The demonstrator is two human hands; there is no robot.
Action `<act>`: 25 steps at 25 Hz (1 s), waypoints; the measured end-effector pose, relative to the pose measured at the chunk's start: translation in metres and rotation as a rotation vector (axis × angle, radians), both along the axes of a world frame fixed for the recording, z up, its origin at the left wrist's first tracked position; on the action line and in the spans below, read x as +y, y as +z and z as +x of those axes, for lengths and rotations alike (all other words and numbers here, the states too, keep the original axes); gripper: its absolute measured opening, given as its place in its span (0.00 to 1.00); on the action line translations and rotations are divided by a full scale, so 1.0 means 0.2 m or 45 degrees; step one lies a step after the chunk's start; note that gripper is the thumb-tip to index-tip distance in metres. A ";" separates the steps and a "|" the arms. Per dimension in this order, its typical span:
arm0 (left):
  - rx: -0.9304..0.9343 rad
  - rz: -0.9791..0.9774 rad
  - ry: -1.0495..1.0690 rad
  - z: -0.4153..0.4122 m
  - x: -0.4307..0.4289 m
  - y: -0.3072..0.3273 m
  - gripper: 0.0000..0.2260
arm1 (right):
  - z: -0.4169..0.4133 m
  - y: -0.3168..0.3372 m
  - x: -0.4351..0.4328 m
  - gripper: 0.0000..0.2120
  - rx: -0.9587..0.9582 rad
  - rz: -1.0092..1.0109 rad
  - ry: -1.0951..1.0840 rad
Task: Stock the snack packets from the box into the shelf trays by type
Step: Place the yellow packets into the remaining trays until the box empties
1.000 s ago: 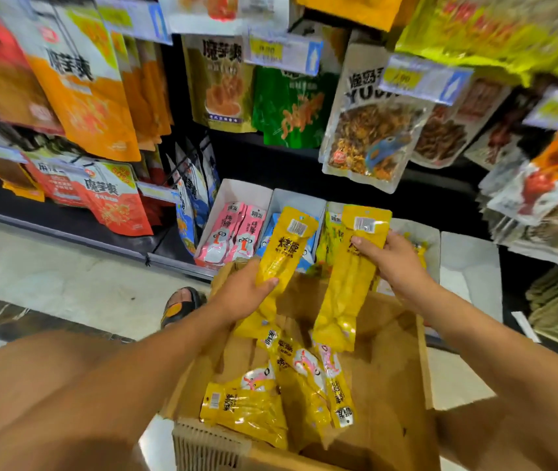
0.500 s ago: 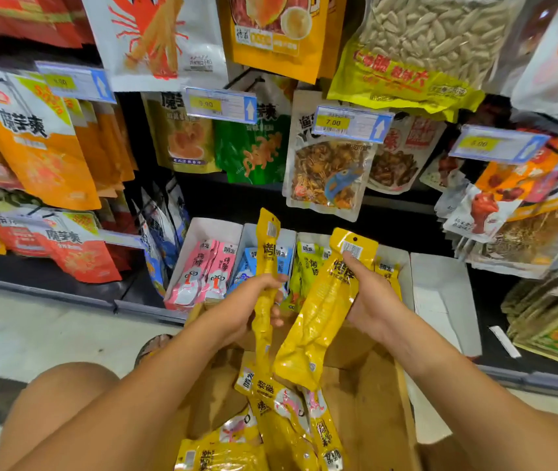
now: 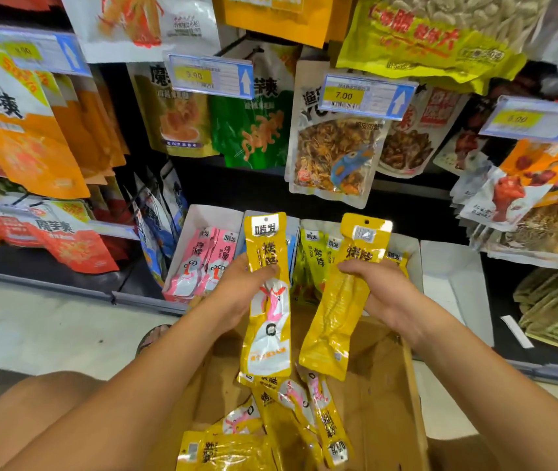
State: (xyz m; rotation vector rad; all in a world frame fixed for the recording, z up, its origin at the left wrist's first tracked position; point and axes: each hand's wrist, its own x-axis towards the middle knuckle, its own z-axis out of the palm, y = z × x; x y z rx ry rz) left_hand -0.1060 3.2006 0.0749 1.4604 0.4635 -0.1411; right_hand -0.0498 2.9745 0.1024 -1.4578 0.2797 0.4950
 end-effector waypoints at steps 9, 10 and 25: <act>0.059 -0.035 -0.254 -0.06 -0.20 -0.03 0.14 | -0.09 -0.07 0.14 0.14 -0.591 -0.537 0.065; 0.029 -0.035 -0.279 -0.07 -0.21 -0.03 0.15 | -0.09 -0.08 0.14 0.13 -0.569 -0.530 0.052; -0.137 0.033 0.000 -0.08 -0.18 -0.06 0.09 | -0.11 -0.02 0.20 0.14 -0.238 0.068 0.254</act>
